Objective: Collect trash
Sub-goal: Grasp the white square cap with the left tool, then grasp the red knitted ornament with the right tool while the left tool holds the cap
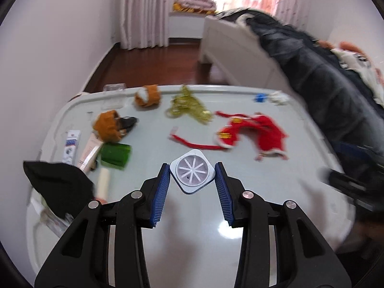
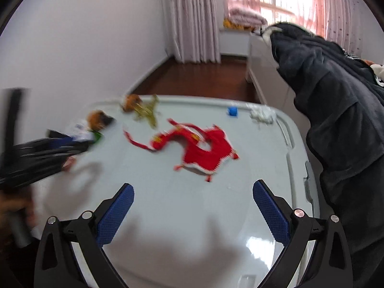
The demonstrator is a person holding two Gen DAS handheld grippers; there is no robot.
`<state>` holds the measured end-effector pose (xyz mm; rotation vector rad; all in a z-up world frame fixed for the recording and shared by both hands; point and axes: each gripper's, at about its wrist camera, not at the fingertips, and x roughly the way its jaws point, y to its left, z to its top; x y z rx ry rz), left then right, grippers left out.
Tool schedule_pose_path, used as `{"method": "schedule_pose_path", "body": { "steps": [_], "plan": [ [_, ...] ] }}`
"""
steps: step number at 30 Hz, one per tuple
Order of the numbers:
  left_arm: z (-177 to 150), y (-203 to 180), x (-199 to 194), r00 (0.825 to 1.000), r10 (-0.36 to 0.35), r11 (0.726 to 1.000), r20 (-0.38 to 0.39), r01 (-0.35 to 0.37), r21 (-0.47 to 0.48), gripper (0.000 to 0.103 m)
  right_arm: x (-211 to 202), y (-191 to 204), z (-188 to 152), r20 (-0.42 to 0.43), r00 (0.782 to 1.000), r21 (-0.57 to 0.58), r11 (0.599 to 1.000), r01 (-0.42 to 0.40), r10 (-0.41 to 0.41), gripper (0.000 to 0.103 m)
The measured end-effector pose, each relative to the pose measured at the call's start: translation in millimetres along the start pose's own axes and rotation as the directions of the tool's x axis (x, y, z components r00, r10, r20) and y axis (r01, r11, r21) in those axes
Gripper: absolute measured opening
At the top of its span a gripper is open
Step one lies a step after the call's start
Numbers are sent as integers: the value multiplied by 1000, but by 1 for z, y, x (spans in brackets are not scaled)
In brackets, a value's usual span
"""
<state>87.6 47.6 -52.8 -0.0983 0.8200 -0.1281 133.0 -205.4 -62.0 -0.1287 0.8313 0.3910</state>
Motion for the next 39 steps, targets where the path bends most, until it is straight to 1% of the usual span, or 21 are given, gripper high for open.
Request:
{"method": "schedule_pose_path", "body": {
  "steps": [2, 4, 8, 12, 15, 18, 23, 28, 29, 31, 32, 33, 35, 39],
  "plan": [
    [-5, -6, -4, 999, -40, 999, 14, 40, -3, 38, 26, 1, 11, -27, 1000, -25, 1000, 2, -2, 98],
    [-3, -10, 1, 997, -75, 997, 5, 75, -10, 38, 56, 4, 26, -56, 998, -60, 998, 3, -7, 98],
    [1, -8, 0, 996, -84, 996, 17, 84, -8, 38, 101, 4, 49, -112, 994, -71, 997, 14, -22, 98],
    [2, -6, -5, 996, -86, 996, 34, 86, 8, 38, 134, 0, 56, -164, 985, -85, 995, 46, -60, 98],
    [2, -2, -6, 995, -94, 996, 31, 94, 3, 38, 143, -4, 52, -175, 983, -95, 995, 44, -60, 98],
    [3, 0, -7, 993, -114, 993, 28, 114, -11, 38, 142, -4, 51, -160, 986, -96, 995, 36, -51, 99],
    [5, -6, -10, 990, -134, 991, 38, 134, 3, 38, 146, -5, 55, -193, 980, -83, 996, 38, -54, 99],
    [6, -10, -13, 989, -142, 990, 49, 141, 13, 38, 149, -4, 58, -197, 979, -86, 995, 40, -57, 99],
    [7, -10, -15, 988, -147, 989, 50, 147, 12, 38, 149, -4, 59, -186, 980, -85, 995, 50, -65, 99],
    [8, -9, -17, 987, -148, 989, 59, 148, 10, 38, 143, -4, 59, -128, 990, -68, 996, 53, -61, 79],
    [8, -9, -17, 987, -151, 989, 59, 150, 9, 38, 140, -1, 60, -116, 992, -57, 998, 40, -47, 45],
    [9, -8, -17, 986, -155, 988, 56, 155, 5, 38, 139, 4, 62, -122, 992, -59, 998, 33, -40, 16],
    [9, -6, -18, 986, -158, 987, 58, 159, -3, 38, 137, 15, 63, -126, 990, -95, 994, 58, -70, 12],
    [10, -4, -22, 984, -163, 986, 67, 164, -7, 38, 116, 25, 58, -117, 993, -65, 998, -3, -5, 11]
  ]
}}
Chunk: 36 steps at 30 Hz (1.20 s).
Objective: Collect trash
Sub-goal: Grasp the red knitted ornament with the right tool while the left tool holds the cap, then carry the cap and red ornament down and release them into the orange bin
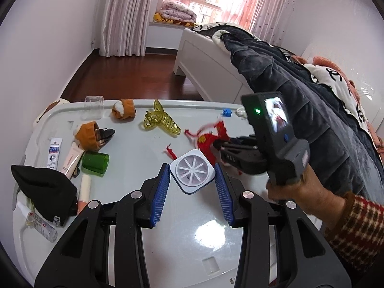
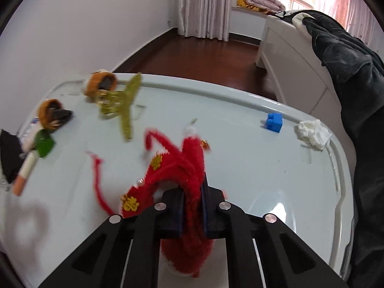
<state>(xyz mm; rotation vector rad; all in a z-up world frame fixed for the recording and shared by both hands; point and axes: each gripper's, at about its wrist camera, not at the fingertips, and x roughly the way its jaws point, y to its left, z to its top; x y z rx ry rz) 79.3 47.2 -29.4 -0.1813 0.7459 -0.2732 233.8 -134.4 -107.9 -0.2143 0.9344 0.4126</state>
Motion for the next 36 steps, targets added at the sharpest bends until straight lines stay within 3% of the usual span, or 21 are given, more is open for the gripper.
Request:
{"method": "schedule_pose_path", "body": {
  "steps": [10, 16, 22, 28, 31, 33, 34, 36],
  "plan": [
    [-6, -16, -22, 999, -51, 998, 17, 50, 43, 38, -106, 11, -44, 97, 988, 63, 990, -127, 121, 11],
    [-36, -44, -67, 996, -85, 994, 26, 83, 77, 38, -180, 26, -113, 100, 980, 72, 981, -179, 171, 11],
    [-112, -65, -100, 987, -118, 990, -106, 126, 70, 38, -210, 42, -203, 0, 980, 76, 977, -199, 199, 13],
    [-183, -77, -98, 955, -112, 990, -276, 132, 57, 38, -194, 52, -277, -140, 967, 130, 972, -194, 211, 16],
    [-206, -83, -90, 941, -69, 991, -332, 102, 81, 38, -174, 61, -301, -225, 951, 150, 972, -182, 213, 29],
    [-216, -87, -82, 930, -24, 993, -368, 66, 102, 40, -165, 66, -307, -270, 942, 137, 976, -168, 200, 58],
    [-220, -87, -79, 922, -8, 993, -386, 54, 108, 44, -161, 69, -309, -287, 938, 131, 978, -164, 196, 62],
    [-225, -86, -74, 911, 30, 995, -411, 13, 101, 65, -163, 70, -308, -281, 941, 122, 979, -161, 190, 65]
  ]
}}
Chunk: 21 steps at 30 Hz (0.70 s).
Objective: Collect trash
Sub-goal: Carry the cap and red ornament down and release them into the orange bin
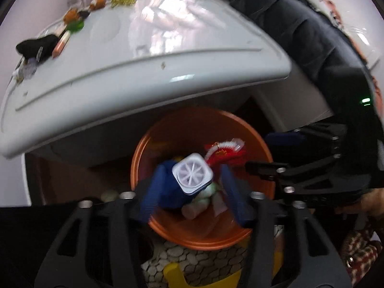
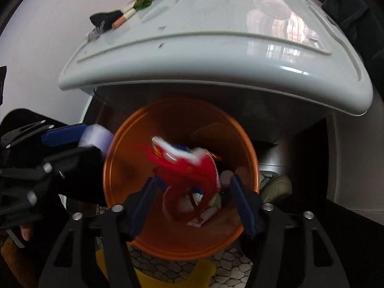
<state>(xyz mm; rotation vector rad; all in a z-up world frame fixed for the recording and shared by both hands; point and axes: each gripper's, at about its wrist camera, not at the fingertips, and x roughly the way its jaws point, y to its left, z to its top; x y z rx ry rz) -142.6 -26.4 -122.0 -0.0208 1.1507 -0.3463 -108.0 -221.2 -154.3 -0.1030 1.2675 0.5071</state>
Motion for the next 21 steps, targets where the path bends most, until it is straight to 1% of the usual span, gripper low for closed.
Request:
{"method": "schedule_pose_path", "body": {
  "steps": [1, 2, 3, 6, 8, 10, 12, 16, 19, 21],
  "plan": [
    [0, 1, 1, 1000, 6, 1000, -4, -7, -13, 66, -3, -1, 2, 13, 1000, 4, 1000, 6, -7, 67],
    [0, 2, 1, 1000, 6, 1000, -5, -6, -20, 66, -6, -5, 2, 33, 999, 20, 1000, 15, -16, 74],
    [0, 2, 1, 1000, 8, 1000, -4, -8, -19, 66, -9, -8, 3, 44, 999, 37, 999, 17, -18, 77],
    [3, 2, -3, 999, 39, 999, 11, -39, -15, 66, -16, -19, 5, 77, 997, 92, 996, 5, -13, 78],
    [5, 3, -4, 998, 57, 998, 15, -57, -15, 66, -19, -24, 7, 91, 996, 116, 993, -3, -7, 80],
    [7, 3, -6, 996, 89, 996, 24, -89, -15, 66, -22, -25, 9, 96, 995, 127, 992, -14, 2, 81],
    [10, 4, -9, 991, 128, 992, 29, -127, -10, 66, -23, -27, 9, 99, 995, 126, 992, -20, 7, 83],
    [18, 6, -15, 980, 191, 982, 55, -191, -7, 66, -25, -25, 11, 104, 994, 117, 993, -25, 13, 84],
    [23, 9, -18, 972, 222, 975, 73, -223, -7, 66, -29, -26, 13, 117, 993, 126, 991, -47, 33, 85],
    [30, 12, -24, 965, 247, 969, 94, -247, -14, 66, -34, -27, 16, 128, 991, 123, 991, -47, 32, 85]
  ]
}}
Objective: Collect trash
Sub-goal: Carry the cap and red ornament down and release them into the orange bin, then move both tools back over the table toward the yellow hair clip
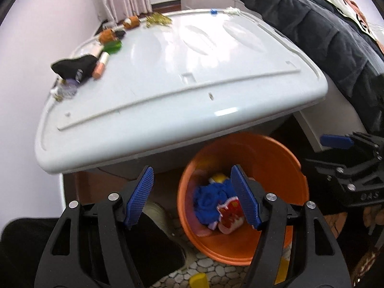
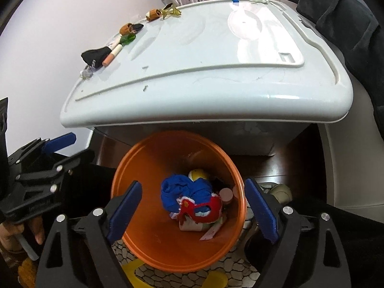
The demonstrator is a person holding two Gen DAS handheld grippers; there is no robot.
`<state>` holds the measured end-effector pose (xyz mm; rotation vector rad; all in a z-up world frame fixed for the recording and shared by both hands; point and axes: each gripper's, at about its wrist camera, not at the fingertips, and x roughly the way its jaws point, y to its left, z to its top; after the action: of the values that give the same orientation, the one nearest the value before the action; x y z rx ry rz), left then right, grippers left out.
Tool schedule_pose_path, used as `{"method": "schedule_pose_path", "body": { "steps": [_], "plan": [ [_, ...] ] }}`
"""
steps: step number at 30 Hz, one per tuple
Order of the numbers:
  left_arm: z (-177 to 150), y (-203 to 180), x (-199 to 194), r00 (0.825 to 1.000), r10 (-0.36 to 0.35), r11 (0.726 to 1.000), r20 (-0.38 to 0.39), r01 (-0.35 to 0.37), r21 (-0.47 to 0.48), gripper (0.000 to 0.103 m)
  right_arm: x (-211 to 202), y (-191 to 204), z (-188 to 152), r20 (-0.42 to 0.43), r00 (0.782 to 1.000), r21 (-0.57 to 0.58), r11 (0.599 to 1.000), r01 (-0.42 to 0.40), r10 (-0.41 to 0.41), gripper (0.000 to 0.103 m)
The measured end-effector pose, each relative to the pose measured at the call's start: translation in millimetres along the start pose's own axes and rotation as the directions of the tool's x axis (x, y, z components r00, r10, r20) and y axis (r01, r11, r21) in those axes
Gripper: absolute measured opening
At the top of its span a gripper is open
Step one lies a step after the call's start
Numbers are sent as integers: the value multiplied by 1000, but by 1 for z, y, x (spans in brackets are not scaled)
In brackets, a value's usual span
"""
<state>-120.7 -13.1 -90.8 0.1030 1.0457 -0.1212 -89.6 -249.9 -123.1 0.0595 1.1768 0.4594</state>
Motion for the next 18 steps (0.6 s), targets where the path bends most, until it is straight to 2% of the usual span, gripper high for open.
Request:
{"method": "schedule_pose_path", "body": {
  "steps": [6, 13, 16, 18],
  "plan": [
    [31, 13, -3, 998, 44, 999, 44, -42, -31, 66, -21, 2, 22, 70, 997, -33, 999, 30, -28, 90],
    [74, 28, 4, 994, 64, 997, 88, -60, -44, 66, -20, 11, 51, 83, 995, -101, 993, 59, -51, 91],
    [99, 43, 9, 991, 58, 995, 119, -48, -84, 66, -20, 22, 86, 114, 991, -169, 982, 90, -71, 91],
    [113, 55, 12, 986, 63, 991, 153, -44, -125, 78, -20, 31, 122, 163, 985, -200, 976, 89, -56, 96]
  ]
}}
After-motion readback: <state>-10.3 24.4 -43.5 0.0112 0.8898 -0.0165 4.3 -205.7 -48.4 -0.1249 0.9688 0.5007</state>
